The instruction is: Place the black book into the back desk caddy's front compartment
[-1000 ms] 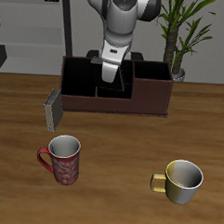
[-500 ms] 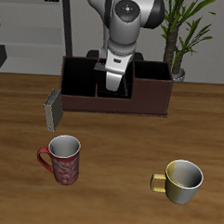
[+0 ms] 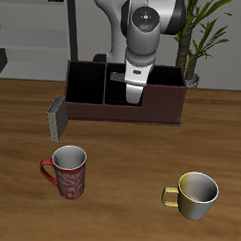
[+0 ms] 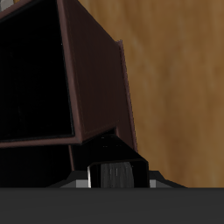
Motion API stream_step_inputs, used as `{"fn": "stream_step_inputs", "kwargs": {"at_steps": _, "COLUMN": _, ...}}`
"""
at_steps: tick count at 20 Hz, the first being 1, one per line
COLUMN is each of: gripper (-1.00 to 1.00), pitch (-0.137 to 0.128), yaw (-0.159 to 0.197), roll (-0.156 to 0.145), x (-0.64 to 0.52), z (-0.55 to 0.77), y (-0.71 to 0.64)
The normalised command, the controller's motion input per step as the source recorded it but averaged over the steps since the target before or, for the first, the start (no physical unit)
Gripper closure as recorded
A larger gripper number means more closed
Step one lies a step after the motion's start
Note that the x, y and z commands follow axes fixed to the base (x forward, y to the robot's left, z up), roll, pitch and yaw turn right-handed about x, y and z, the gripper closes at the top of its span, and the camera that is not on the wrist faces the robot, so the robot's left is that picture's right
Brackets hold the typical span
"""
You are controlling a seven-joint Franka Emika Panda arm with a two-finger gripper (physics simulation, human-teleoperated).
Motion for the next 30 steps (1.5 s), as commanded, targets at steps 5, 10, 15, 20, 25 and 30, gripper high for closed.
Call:
{"fn": "stream_step_inputs", "kwargs": {"at_steps": 5, "gripper": 1.0, "pitch": 0.054, "yaw": 0.019, "roll": 0.002, "x": -0.17, "z": -0.13, "y": 0.07}}
{"fn": "stream_step_inputs", "kwargs": {"at_steps": 10, "gripper": 1.0, "pitch": 0.114, "yaw": 0.012, "roll": -0.002, "x": -0.12, "z": -0.27, "y": 0.01}}
{"fn": "stream_step_inputs", "kwargs": {"at_steps": 15, "gripper": -1.0, "pitch": 0.022, "yaw": -0.043, "roll": 0.006, "x": -0.05, "z": 0.06, "y": 0.04}}
{"fn": "stream_step_inputs", "kwargs": {"at_steps": 20, "gripper": -1.0, "pitch": -0.007, "yaw": -0.075, "roll": 0.005, "x": 0.0, "z": 0.13, "y": 0.1}}
{"fn": "stream_step_inputs", "kwargs": {"at_steps": 25, "gripper": -1.0, "pitch": -0.037, "yaw": -0.047, "roll": 0.007, "x": 0.04, "z": 0.16, "y": 0.1}}
{"fn": "stream_step_inputs", "kwargs": {"at_steps": 30, "gripper": -1.0, "pitch": -0.075, "yaw": -0.129, "roll": 0.012, "x": 0.05, "z": 0.37, "y": -0.03}}
